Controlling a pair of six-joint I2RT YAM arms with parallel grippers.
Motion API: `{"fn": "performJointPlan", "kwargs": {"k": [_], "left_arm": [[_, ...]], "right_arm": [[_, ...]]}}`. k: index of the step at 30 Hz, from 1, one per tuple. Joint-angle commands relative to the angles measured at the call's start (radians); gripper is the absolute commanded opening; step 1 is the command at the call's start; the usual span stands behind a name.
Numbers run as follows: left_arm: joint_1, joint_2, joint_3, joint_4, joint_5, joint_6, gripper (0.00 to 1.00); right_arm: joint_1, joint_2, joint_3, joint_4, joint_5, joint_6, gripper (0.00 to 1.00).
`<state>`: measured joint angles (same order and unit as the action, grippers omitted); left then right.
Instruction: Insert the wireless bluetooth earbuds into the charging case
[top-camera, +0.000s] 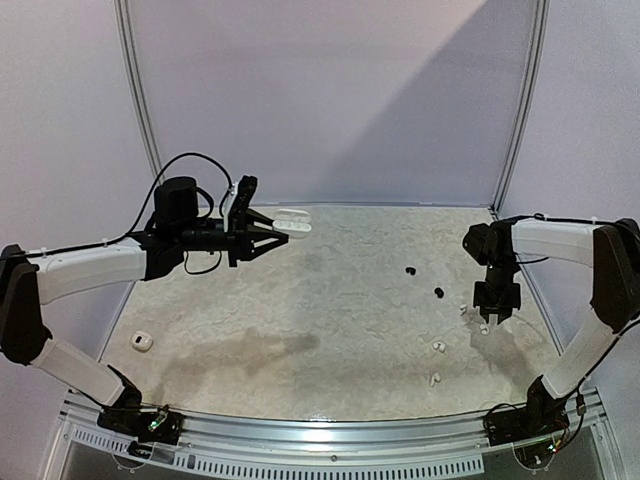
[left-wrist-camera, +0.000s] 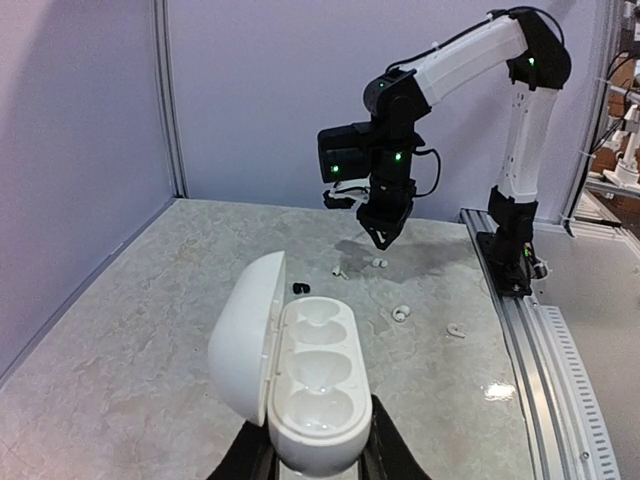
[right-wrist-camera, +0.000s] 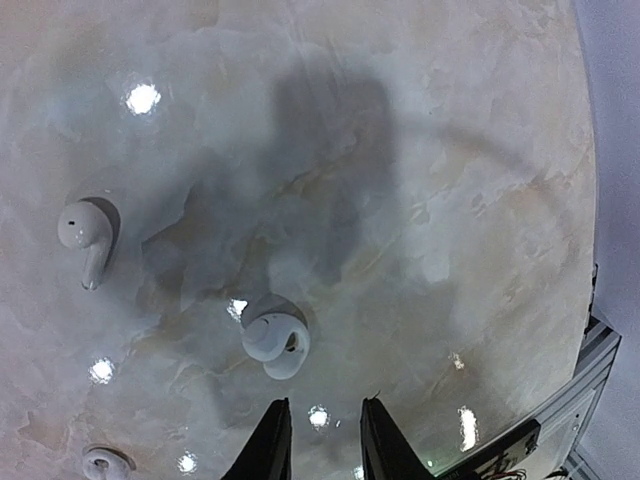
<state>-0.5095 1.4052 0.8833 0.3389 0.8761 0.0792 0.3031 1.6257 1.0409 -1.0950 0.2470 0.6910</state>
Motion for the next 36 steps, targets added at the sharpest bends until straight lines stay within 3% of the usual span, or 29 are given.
{"fn": "performJointPlan", "kwargs": {"k": [1,14,27,36], "left_arm": [[0.008,-0.028,-0.015,-0.001,0.006,0.019,0.0],[0.008,-0.023,-0.003,-0.018,0.012,0.044,0.0],[0.008,-0.023,-0.004,-0.029,0.013,0.062,0.0],[0.008,-0.021,-0.003,-0.036,0.012,0.071,0.0]], "right_arm": [[-0.019,0.022,-0.019,0.077,-0.001,-0.009,0.23],[-0.048,0.021,-0.111,0.171,-0.08,-0.046,0.2],[-0.048,-0.018,-0.168,0.292,-0.277,-0.08,0.19],[-0.049,-0.026,-0.168,0.287,-0.274,-0.097,0.08]]}}
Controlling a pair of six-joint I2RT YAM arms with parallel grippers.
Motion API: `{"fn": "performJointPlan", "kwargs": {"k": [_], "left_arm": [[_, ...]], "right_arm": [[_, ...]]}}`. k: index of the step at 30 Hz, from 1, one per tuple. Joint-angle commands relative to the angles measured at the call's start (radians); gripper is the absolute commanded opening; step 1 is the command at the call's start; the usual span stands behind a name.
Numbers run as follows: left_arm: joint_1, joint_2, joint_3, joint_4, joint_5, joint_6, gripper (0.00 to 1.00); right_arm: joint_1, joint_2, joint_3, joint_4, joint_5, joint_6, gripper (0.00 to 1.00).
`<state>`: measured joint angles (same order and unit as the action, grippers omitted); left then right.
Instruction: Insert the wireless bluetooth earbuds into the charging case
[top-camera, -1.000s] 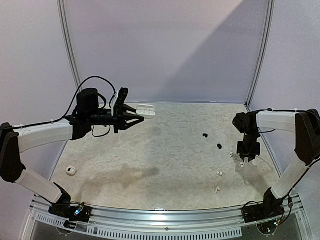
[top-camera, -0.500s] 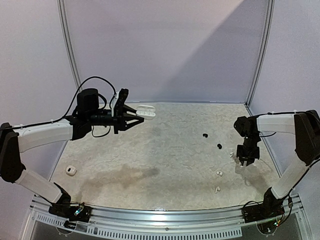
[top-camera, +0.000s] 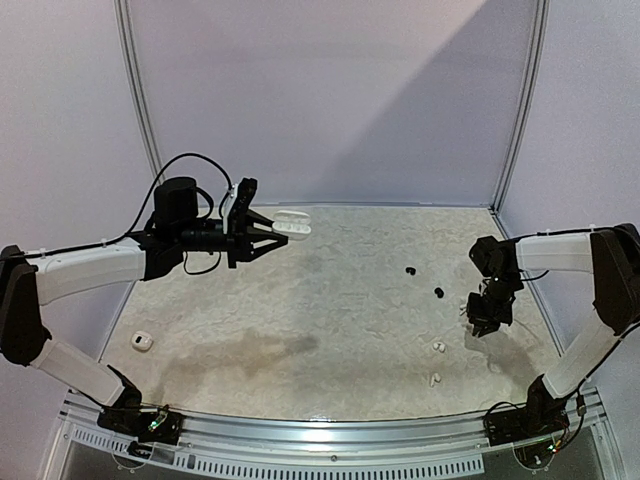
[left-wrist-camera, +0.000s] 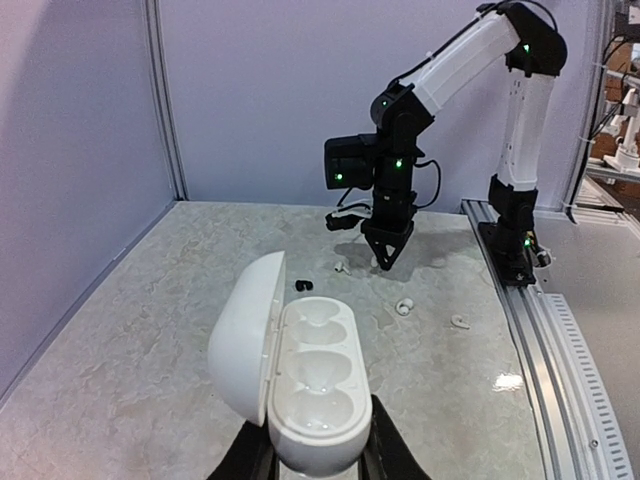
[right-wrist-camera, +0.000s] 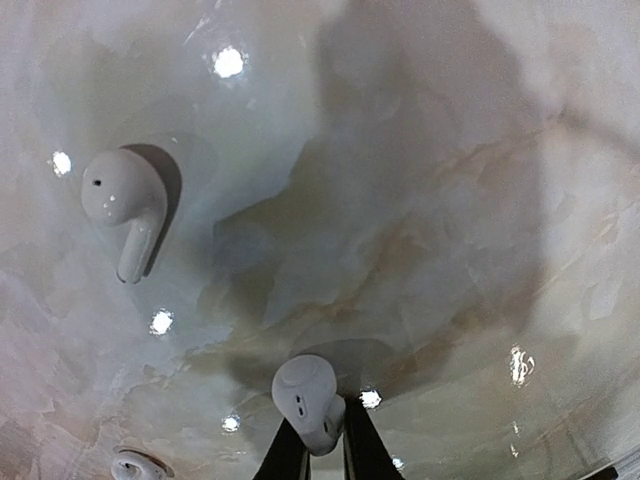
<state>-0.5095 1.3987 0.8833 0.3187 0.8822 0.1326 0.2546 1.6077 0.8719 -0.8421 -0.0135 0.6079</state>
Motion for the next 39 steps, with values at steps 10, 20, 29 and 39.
{"fn": "performJointPlan", "kwargs": {"k": [10,20,29,39], "left_arm": [[0.008,-0.015,-0.003,-0.02,0.007,0.022,0.0],[0.008,-0.006,-0.006,-0.023,0.086,0.116,0.0],[0.009,0.005,0.0,-0.033,0.115,0.152,0.0],[0.009,0.003,-0.005,-0.037,0.101,0.15,0.0]], "right_arm": [[-0.001,0.007,0.025,0.005,0.009,-0.045,0.15],[0.0,0.02,0.046,0.008,0.035,-0.101,0.08],[0.009,-0.034,0.07,0.004,-0.03,-0.185,0.0],[0.169,-0.053,0.156,0.094,-0.197,-0.235,0.0]]}}
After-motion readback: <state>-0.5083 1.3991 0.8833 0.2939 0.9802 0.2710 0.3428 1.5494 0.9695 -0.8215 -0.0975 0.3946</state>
